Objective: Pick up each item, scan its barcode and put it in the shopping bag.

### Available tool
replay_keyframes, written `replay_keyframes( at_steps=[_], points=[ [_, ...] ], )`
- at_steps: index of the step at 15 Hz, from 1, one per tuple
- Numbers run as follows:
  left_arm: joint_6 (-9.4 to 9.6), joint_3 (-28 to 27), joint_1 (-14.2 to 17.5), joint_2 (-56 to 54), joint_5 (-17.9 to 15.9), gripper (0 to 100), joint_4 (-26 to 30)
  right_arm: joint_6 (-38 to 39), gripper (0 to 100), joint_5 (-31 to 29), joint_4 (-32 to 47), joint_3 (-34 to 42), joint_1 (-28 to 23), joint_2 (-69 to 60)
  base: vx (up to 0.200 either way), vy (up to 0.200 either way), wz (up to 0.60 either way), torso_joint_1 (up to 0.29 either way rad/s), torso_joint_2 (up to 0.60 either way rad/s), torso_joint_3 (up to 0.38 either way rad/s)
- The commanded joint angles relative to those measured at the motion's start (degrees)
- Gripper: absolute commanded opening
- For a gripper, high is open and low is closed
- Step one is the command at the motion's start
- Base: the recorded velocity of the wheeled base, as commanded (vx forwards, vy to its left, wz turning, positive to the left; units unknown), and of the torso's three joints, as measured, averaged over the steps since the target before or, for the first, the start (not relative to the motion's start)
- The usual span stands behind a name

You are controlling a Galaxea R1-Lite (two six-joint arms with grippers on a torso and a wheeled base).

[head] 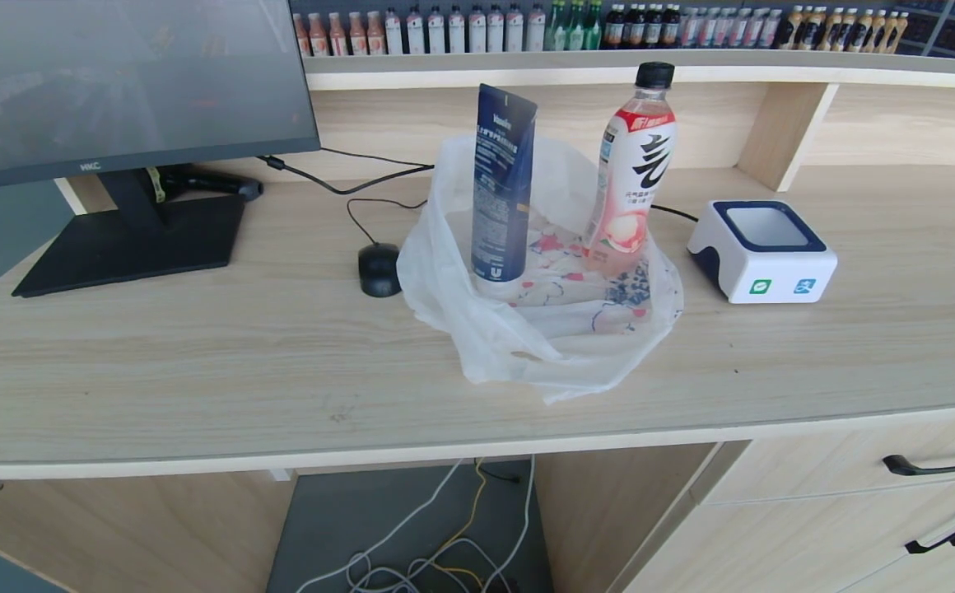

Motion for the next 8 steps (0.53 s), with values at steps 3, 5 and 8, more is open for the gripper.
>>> replay_keyframes(
  at_steps=[3,5,8],
  points=[
    [-0.02,0.0,0.0,0.0,0.0,100,0.0,0.3,100,-0.1,0.0,0.0,3.5,-2.0,0.0,0.0,0.0,0.0,0.0,0.0],
    [-0.02,0.0,0.0,0.1,0.0,100,0.0,0.1,100,0.0,0.0,0.0,3.1,-5.3,0.0,0.0,0.0,0.0,0.0,0.0],
    [-0.02,0.0,0.0,0.0,0.0,100,0.0,0.4,100,-0.1,0.0,0.0,3.2,-5.7,0.0,0.0,0.0,0.0,0.0,0.0]
  ],
)
